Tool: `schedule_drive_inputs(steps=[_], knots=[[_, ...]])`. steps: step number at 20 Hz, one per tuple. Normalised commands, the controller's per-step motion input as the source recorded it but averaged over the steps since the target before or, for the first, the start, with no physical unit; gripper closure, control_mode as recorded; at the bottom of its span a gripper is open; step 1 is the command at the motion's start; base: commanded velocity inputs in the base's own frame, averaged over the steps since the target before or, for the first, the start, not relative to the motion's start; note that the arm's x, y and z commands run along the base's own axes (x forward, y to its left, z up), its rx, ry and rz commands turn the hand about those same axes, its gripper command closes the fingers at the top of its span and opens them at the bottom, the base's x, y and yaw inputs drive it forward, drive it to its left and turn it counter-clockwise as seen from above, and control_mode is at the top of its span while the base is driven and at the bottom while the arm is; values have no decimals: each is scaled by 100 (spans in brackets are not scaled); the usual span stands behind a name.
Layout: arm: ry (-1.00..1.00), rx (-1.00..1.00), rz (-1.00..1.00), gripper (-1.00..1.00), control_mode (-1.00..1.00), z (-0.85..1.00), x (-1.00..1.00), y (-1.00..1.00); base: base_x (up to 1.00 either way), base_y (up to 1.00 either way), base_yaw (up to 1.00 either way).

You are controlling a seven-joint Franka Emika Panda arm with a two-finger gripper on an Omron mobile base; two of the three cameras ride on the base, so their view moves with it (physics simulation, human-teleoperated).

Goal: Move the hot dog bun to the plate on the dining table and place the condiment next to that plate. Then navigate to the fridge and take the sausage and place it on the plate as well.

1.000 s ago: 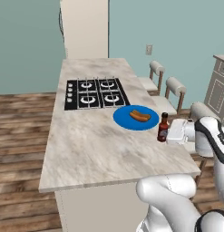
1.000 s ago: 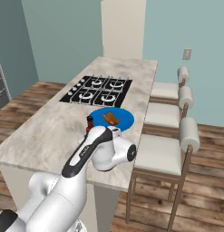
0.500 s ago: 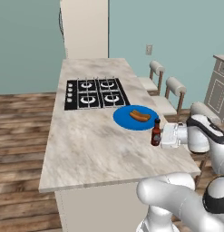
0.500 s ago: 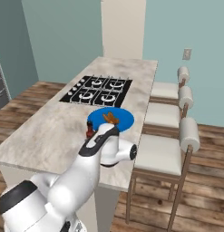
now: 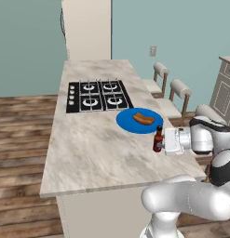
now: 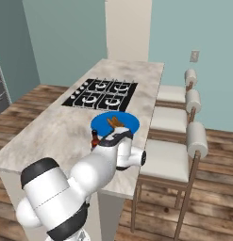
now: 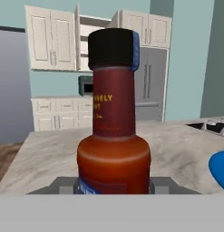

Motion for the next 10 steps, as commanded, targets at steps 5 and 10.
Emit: schedule_drive_inputs(steps=[5,10], knots=[[-6,0,7,100,-100,-19,9,0,0,0,0],[-2,0,5,100,-100,-16,10,0,0,0,0]])
